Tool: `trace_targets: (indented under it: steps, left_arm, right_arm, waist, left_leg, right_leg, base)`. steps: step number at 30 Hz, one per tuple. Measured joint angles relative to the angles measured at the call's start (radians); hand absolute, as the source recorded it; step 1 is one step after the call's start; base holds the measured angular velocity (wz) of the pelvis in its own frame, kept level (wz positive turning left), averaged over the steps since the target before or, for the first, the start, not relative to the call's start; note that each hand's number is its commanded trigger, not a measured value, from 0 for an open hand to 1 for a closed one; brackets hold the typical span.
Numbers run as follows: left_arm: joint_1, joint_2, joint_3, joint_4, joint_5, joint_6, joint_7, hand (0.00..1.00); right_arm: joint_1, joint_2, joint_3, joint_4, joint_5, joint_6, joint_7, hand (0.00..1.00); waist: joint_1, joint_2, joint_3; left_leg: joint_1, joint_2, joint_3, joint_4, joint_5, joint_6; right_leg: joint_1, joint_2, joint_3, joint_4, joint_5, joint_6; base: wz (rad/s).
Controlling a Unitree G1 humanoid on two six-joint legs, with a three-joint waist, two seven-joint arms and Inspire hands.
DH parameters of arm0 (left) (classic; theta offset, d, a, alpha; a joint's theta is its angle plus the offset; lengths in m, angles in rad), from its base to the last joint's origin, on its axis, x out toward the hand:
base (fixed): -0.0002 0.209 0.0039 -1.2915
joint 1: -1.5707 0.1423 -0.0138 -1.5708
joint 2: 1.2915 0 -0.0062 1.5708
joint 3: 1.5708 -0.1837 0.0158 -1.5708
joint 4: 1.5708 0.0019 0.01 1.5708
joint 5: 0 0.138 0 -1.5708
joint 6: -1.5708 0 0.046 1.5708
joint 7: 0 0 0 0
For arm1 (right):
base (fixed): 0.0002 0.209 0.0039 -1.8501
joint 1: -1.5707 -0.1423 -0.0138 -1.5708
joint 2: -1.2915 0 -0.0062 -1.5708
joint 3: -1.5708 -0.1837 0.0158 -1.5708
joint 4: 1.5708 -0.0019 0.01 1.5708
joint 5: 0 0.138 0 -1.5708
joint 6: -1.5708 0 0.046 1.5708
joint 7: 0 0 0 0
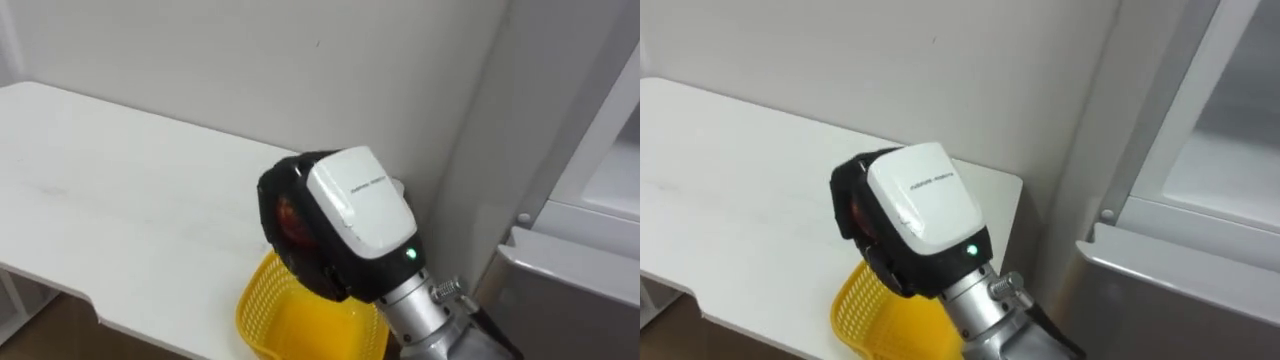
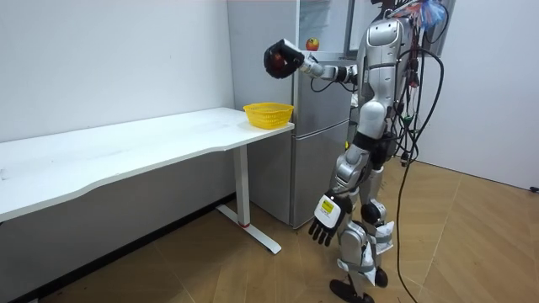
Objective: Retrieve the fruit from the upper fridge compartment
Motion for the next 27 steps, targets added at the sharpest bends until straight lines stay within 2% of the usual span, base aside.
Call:
trace_targets:
  steps: [7, 17, 27]
  left_arm:
    - [-0.007, 0.0, 0.0, 0.0, 0.003, 0.009, -0.006, 0.0]
    - [-0.018, 0.0, 0.003, -0.004, 0.023, 0.012, -0.006, 0.0]
    - [-0.024, -0.002, 0.001, -0.005, 0.023, 0.011, 0.011, 0.0]
  right_arm:
    - [0.0, 0.002, 0.0, 0.066, 0.026, 0.006, 0.007, 1.0]
    - [0.0, 0.001, 0.0, 0.093, 0.025, 0.006, -0.001, 1.0]
    - [0.0, 0.001, 0.0, 0.124, 0.027, 0.003, -0.009, 1.0]
  waist:
    - [0.018, 0.01, 0.007]
    - [0.017, 0.012, 0.0048]
    - [0.012, 0.032, 0.0057]
  left_leg:
    - [0.0, 0.0, 0.0, 0.0, 0.0, 0.0]
    - [-0.019, -0.001, -0.016, 0.004, 0.0, 0.0]
    - [-0.014, -0.002, -0.022, 0.006, 0.0, 0.0]
  right_leg:
    - [0.0, 0.0, 0.0, -0.001, 0.0, 0.001]
    - [-0.012, 0.001, -0.003, -0.003, 0.0, 0.001]
    - [-0.008, 0.0, -0.006, -0.003, 0.0, 0.001]
  base:
    - [0.0]
    - [0.03]
    - [0.0]
